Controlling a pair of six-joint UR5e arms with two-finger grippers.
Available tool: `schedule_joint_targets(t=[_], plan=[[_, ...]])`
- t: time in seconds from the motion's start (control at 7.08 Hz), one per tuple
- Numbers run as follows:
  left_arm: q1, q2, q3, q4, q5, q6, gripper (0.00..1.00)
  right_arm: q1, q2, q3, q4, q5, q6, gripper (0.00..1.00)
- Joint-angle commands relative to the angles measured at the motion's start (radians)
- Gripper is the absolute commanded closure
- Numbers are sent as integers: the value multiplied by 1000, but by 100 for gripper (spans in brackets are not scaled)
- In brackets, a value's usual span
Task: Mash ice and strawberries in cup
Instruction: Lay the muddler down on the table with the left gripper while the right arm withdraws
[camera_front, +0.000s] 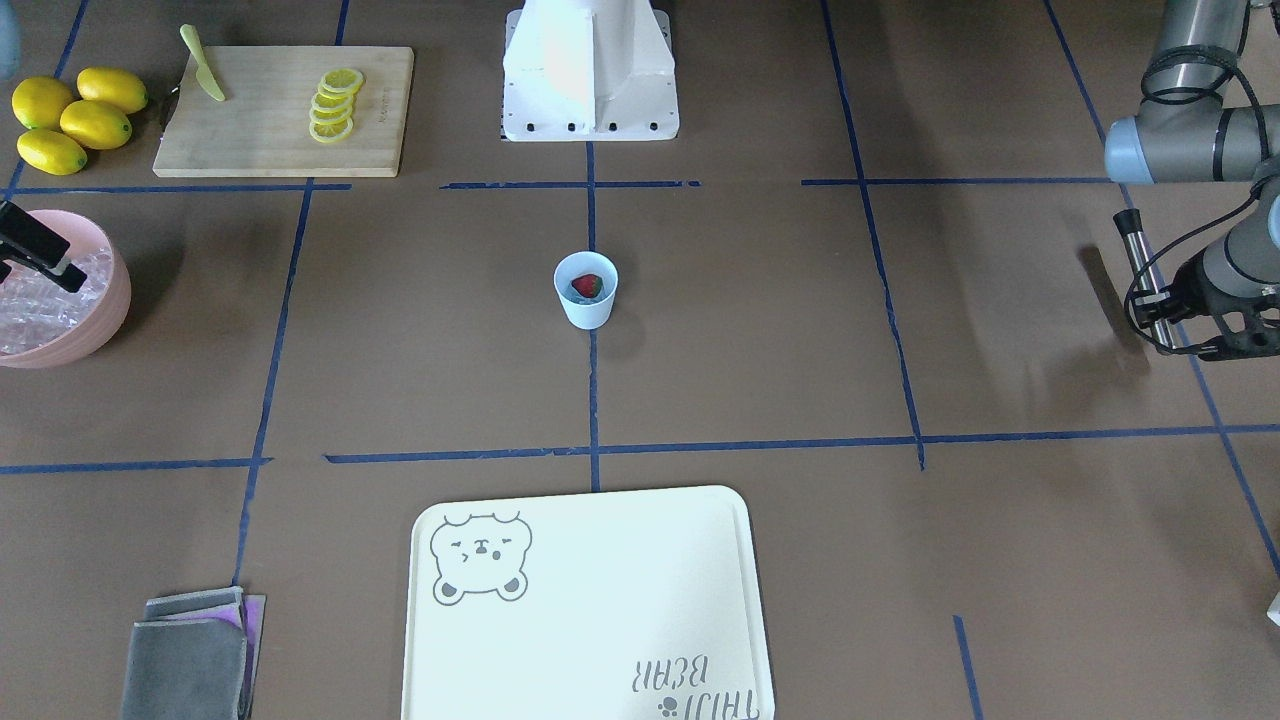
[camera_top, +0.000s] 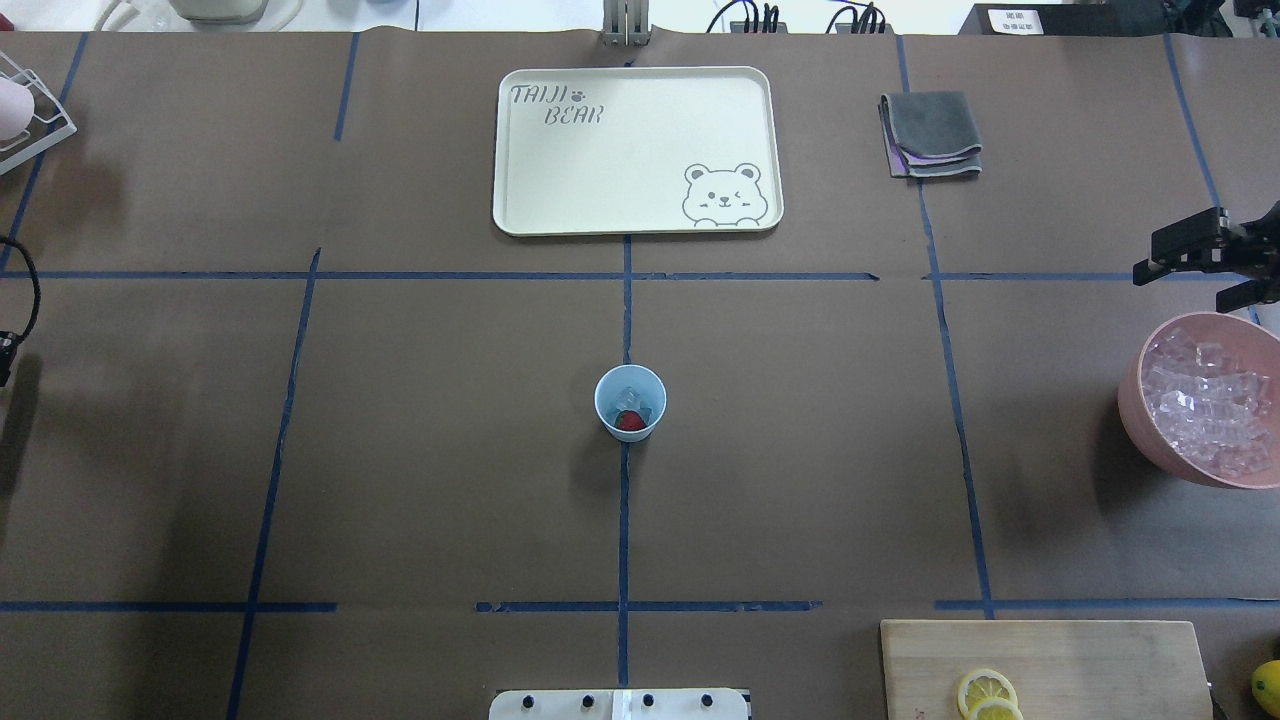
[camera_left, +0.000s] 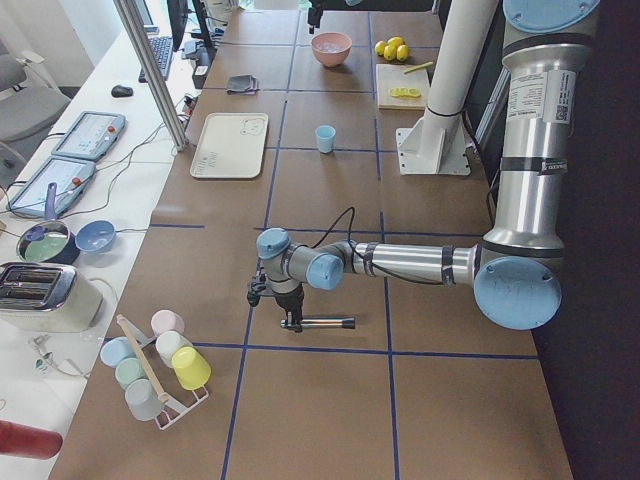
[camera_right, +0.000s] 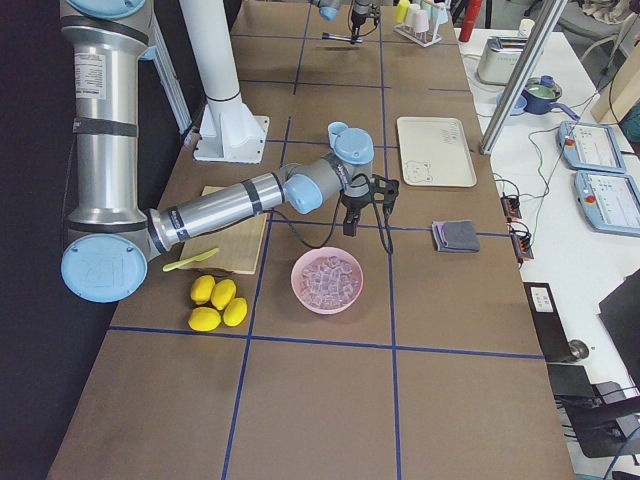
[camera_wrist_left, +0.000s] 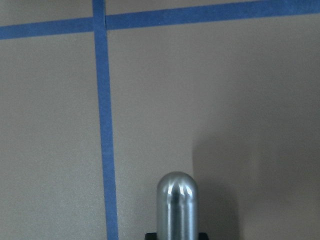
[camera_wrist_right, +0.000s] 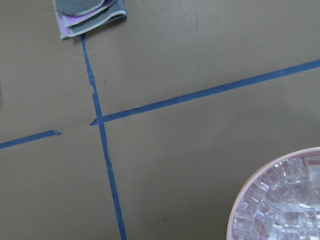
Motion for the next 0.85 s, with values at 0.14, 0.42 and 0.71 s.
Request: schedule_joint_targets(t=[0.14,0.42,0.71], plan=[[0,-3,47,-67,1,-4,91,0,0,2,0,1,1,0],[2,-8,59,-78,0,-10,83,0,0,2,0,1,1,0],[2,-8,56,-79,0,-7,31,0,0,3,-2,1,3,0]])
